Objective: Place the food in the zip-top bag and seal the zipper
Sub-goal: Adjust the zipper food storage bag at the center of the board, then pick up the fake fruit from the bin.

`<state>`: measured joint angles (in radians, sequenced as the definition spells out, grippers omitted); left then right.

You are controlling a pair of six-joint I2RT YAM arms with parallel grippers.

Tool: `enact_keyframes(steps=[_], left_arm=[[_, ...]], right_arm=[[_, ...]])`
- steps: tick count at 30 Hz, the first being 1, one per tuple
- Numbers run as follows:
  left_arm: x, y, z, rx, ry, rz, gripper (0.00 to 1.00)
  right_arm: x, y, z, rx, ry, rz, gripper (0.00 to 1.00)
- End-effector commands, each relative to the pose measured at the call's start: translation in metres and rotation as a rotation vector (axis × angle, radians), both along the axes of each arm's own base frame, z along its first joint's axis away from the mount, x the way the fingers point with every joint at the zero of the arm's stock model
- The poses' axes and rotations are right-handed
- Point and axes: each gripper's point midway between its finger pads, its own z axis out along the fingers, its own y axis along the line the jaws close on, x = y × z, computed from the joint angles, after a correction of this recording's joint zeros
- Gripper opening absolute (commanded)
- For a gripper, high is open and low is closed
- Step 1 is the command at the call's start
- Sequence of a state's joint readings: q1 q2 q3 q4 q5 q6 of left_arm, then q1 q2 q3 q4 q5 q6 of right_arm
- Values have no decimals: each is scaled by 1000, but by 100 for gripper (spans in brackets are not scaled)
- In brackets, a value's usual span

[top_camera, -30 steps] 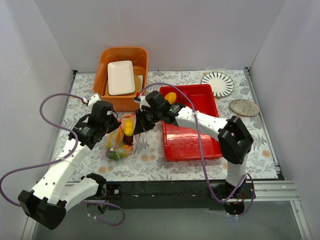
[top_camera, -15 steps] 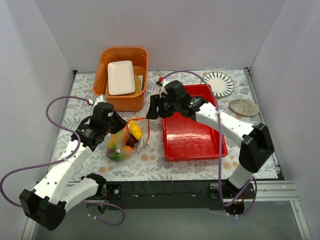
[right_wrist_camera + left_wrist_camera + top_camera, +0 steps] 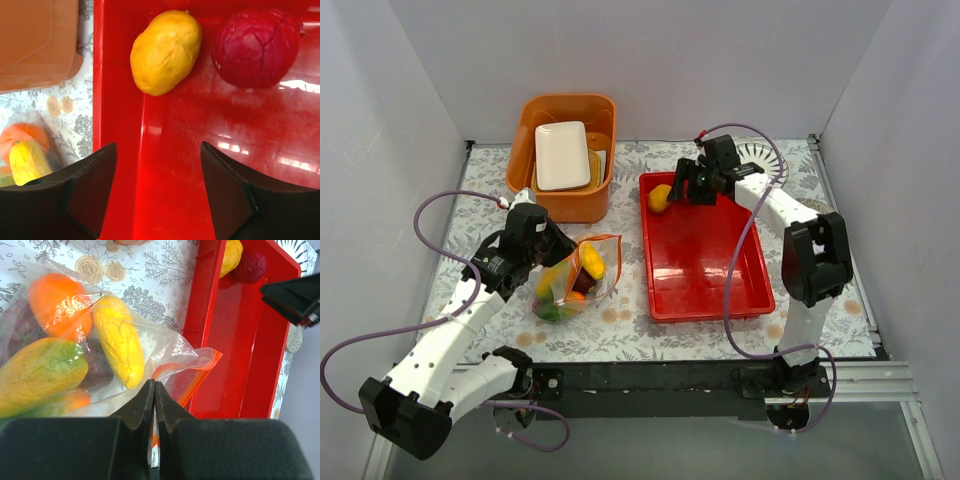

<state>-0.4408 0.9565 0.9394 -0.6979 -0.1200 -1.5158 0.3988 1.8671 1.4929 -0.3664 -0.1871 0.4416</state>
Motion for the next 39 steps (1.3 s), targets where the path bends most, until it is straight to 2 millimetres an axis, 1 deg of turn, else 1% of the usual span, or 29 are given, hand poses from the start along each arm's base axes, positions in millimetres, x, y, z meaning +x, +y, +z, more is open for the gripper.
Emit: enact_keyframes(steps=[1, 2, 4, 5, 6, 7, 8, 10, 11, 13, 14, 16, 17, 20, 22, 23, 26, 28, 29, 30, 31, 33, 35, 38, 39], left_arm=[[3, -8, 23, -41, -45, -32, 1], [4, -8, 23, -38, -46, -33, 1], [5, -8, 21, -34, -38, -31, 1], [4, -8, 22, -33, -38, -30, 1], [5, -8, 21, -32, -35, -28, 1], [4, -8, 20, -31, -34, -30, 1], [4, -8, 19, -30, -33, -30, 1], [4, -8, 17, -25, -30, -31, 1], [4, -8, 16, -23, -25, -33, 1], [5, -8, 15, -19, -25, -33, 1], [6, -8, 15, -18, -22, -31, 1], [7, -9, 15, -16, -24, -35, 1], [8, -9, 15, -14, -23, -36, 1], [8, -8, 14, -9, -22, -34, 1], [8, -8, 14, -8, -21, -34, 1], [7, -7, 13, -5, -20, -32, 1], [7, -6, 12, -6, -17, -25, 2], [6, -6, 12, -6, -21, -23, 2], [5, -5, 11, -6, -14, -22, 2], [5, -5, 11, -6, -16, -18, 1], [5, -5, 11, -5, -16, -19, 2], [4, -3, 11, -3, -16, -15, 2], [3, -2, 11, 0, -19, -12, 2], [1, 0, 8, 6, -13, -8, 2], [0, 0, 5, 8, -9, -8, 2]], right_arm=[[26, 11, 15, 58, -32, 35, 75], [32, 13, 9, 69, -19, 42, 75], [39, 17, 6, 83, -15, 39, 75], [42, 17, -2, 82, 0, 37, 75], [47, 20, 2, 92, -8, 35, 76], [49, 21, 0, 95, -5, 35, 76], [50, 23, -6, 98, 6, 37, 76], [53, 25, -9, 105, 10, 32, 76], [54, 25, -15, 102, 20, 26, 76], [57, 26, -19, 110, 22, 19, 76], [58, 26, -25, 103, 30, 12, 77], [61, 27, -27, 104, 36, 2, 77], [62, 28, -31, 103, 48, 1, 77], [68, 29, -36, 82, 35, -22, 77], [71, 29, -45, 73, 50, -34, 78], [74, 30, -42, 80, 46, -37, 77], [76, 36, -47, 68, 46, -43, 77], [79, 40, -47, 66, 30, -49, 77], [78, 42, -52, 69, 40, -48, 77], [81, 43, -51, 72, 35, -49, 77], [80, 45, -58, 65, 55, -51, 77], [79, 46, -62, 68, 63, -45, 77], [75, 49, -64, 67, 61, -30, 74], [66, 46, -70, 57, 67, -13, 67], [63, 45, -72, 53, 72, -9, 58]])
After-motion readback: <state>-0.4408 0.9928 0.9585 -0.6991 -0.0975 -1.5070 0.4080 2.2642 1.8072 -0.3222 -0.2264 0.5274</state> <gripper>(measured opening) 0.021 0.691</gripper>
